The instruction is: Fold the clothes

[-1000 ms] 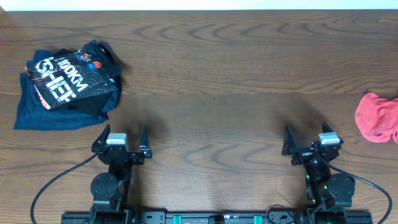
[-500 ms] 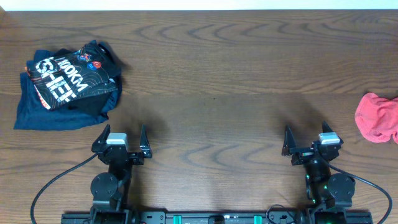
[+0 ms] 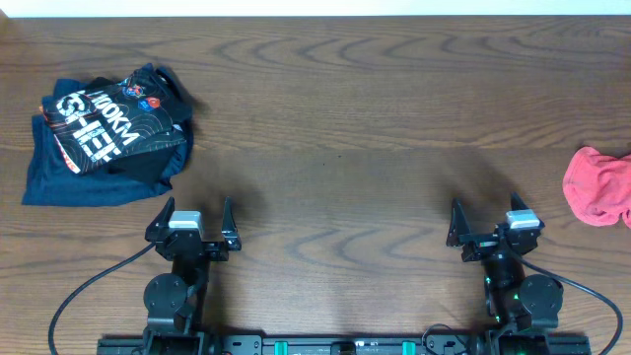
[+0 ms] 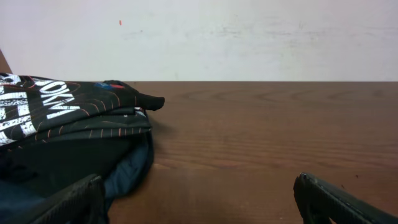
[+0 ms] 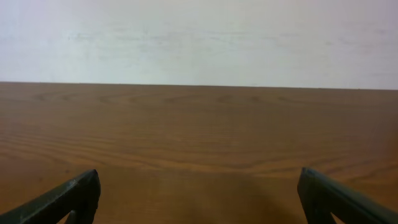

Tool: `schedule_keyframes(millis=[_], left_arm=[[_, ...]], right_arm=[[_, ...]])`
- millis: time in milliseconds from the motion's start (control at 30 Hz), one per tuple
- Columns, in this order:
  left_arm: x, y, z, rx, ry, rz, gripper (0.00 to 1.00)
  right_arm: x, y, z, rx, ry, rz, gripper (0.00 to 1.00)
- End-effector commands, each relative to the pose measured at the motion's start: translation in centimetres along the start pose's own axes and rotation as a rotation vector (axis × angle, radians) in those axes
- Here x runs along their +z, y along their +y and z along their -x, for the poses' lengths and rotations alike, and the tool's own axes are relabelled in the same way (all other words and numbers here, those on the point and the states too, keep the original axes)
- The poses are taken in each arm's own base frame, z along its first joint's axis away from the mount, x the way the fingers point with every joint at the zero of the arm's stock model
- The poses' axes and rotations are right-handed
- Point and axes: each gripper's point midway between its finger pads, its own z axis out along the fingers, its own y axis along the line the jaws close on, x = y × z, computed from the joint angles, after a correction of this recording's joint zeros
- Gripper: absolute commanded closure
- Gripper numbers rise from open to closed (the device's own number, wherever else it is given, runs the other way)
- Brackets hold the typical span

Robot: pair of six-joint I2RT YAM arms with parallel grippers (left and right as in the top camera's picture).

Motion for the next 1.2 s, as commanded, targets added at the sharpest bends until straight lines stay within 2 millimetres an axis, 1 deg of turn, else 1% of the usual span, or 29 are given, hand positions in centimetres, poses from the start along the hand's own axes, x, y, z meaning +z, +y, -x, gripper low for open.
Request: schedule_keyframes(millis=[0, 67, 133, 167, 233, 300, 433, 533, 600, 733, 833, 933, 1033, 1067, 1100, 1167], left_arm=[[0.0, 0.4, -1.5, -0.014, 0.05, 0.021, 0.02], [0.0, 0.4, -1.5, -0.101, 0.049, 0.023, 0.02], [0.0, 0.4, -1.3, -0.19, 0.045, 0.025, 0.02], [0.0, 0.4, -1.1, -0.208, 0.042, 0.025, 0.02], [-0.1, 0.4, -0.6, -0.212, 0.039, 0.024, 0.02], [-0.1, 0.2, -0.2, -0.211, 0.046, 0.014, 0.02], [0.1, -0.9, 0.3, -0.213, 0.102, -0.039, 0.02], [0.7, -1.0, 0.7, -0.213, 0.168, -0.034, 0.02], [1.2, -1.0, 0.7, -0.213, 0.255, -0.022, 0.02], [2.0, -1.1, 0.2, -0.214, 0.44, -0.003, 0.02], [2.7, -1.2, -0.1, -0.214, 0.575, 0.013, 0.02], [3.2, -1.6, -0.4, -0.221, 0.665, 0.004, 0.02], [3.6, -1.6, -1.4, -0.222, 0.725, 0.01, 0.02], [3.7, -1.6, -1.9, -0.222, 0.744, 0.013, 0.02], [3.7, -1.6, -2.2, -0.222, 0.758, 0.016, 0.02], [3.7, -1.6, -3.0, -0.222, 0.789, 0.02, 0.02]], right_arm=[[0.0, -0.1, -0.1, 0.062, 0.005, -0.003, 0.01], [0.0, -0.6, -0.1, 0.065, 0.004, -0.033, 0.01], [-0.2, -1.8, 0.2, 0.064, 0.003, -0.107, 0.01], [-0.3, -2.5, 0.4, 0.064, 0.005, -0.147, 0.01], [-0.6, -3.6, 0.9, 0.064, 0.022, -0.218, 0.01], [-0.8, -4.2, 1.1, 0.062, 0.063, -0.26, 0.01], [-0.9, -5.7, 1.4, 0.051, 0.18, -0.356, 0.01], [-0.4, -6.4, 1.6, 0.039, 0.274, -0.403, 0.01], [0.5, -6.7, 1.6, 0.031, 0.36, -0.417, 0.01], [2.2, -7.4, 0.6, 0.028, 0.539, -0.435, 0.01], [3.4, -8.3, -0.7, 0.03, 0.691, -0.461, 0.01], [5.0, -8.8, -1.7, 0.033, 0.775, -0.468, 0.01], [6.6, -8.8, -2.9, 0.039, 0.816, -0.451, 0.01], [6.9, -9.3, -3.4, 0.018, 0.83, -0.467, 0.01], [6.9, -10.2, -3.8, -0.002, 0.838, -0.51, 0.01], [6.7, -12.5, -4.2, -0.018, 0.833, -0.637, 0.01]])
